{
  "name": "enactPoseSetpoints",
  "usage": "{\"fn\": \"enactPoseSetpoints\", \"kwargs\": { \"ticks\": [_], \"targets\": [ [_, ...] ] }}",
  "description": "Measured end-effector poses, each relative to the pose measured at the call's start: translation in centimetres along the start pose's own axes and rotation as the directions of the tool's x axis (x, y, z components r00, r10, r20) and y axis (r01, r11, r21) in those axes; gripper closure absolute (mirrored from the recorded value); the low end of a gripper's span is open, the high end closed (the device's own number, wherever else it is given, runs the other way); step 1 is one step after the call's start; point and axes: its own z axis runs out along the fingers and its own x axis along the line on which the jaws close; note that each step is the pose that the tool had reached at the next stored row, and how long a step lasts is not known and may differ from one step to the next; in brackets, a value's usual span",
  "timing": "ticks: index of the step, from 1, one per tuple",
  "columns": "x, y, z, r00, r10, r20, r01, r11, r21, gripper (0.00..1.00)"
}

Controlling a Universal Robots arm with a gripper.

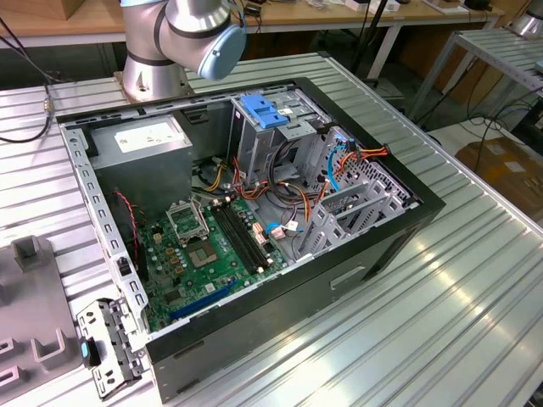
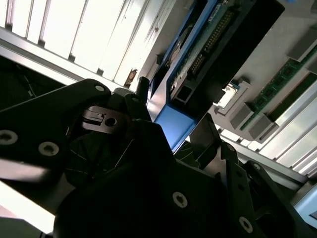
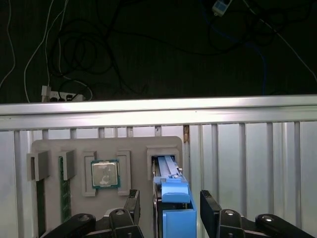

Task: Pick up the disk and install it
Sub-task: 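Pick up the disk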

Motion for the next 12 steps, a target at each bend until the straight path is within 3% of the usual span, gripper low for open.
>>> {"fn": "enactPoseSetpoints", "kwargs": {
  "ticks": [4, 7, 12],
  "targets": [
    [0.00, 0.00, 0.03, 1.0000, 0.000, 0.0000, 0.000, 1.0000, -0.0001, 0.42],
    [0.00, 0.00, 0.04, 1.0000, 0.000, 0.0000, 0.000, 1.0000, 0.0000, 0.55],
    [-0.01, 0.00, 0.07, 1.0000, 0.000, -0.0001, 0.000, 1.0000, -0.0001, 0.55]
  ]
}}
